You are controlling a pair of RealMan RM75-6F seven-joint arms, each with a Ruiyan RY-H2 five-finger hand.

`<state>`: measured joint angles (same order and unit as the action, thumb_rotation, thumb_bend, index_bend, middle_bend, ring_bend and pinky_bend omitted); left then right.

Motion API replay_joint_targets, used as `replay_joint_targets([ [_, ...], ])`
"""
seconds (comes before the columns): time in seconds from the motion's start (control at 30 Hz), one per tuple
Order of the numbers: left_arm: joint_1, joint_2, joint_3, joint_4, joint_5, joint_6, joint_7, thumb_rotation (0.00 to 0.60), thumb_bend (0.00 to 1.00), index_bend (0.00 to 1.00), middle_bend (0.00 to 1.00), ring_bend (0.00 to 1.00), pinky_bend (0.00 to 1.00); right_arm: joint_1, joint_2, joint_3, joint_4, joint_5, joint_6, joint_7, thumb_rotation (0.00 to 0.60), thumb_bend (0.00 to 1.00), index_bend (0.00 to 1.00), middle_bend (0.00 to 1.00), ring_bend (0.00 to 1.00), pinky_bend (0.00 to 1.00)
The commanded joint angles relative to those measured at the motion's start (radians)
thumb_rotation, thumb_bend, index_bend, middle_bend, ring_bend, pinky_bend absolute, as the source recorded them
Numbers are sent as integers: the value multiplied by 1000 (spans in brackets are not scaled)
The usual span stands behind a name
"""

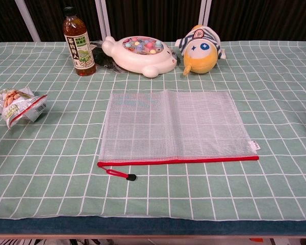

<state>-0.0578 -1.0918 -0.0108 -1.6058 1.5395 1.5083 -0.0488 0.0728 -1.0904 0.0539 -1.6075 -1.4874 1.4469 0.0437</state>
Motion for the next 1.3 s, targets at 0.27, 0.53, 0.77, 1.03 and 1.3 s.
replay_joint_targets([
  [0.27,-2,-1,1,0,4,0,2,600,22,0,0,0,0,-3,-5,4,12,-6,16,12,600,83,0,0,0,217],
  [0.53,-5,-4,-1,1,-3,-9,-2,600,22,0,0,0,0,0,-5,3,5,-21,20,23,600,82,0,0,0,217],
  [0.77,-2,-3,-3,-2,-11,-8,-6,600,22,0,0,0,0,5,-3,0,4,-48,28,33,600,82,0,0,0,217],
  [1.03,-4,-9,-8,1,-31,-19,11,600,22,0,0,0,0,48,12,16,-32,-91,11,101,600,114,0,0,17,231],
  [1.3,-1,-23,-20,-2,-53,-11,46,600,22,0,0,0,0,234,48,117,-256,-74,-170,59,600,156,3,495,538,627],
])
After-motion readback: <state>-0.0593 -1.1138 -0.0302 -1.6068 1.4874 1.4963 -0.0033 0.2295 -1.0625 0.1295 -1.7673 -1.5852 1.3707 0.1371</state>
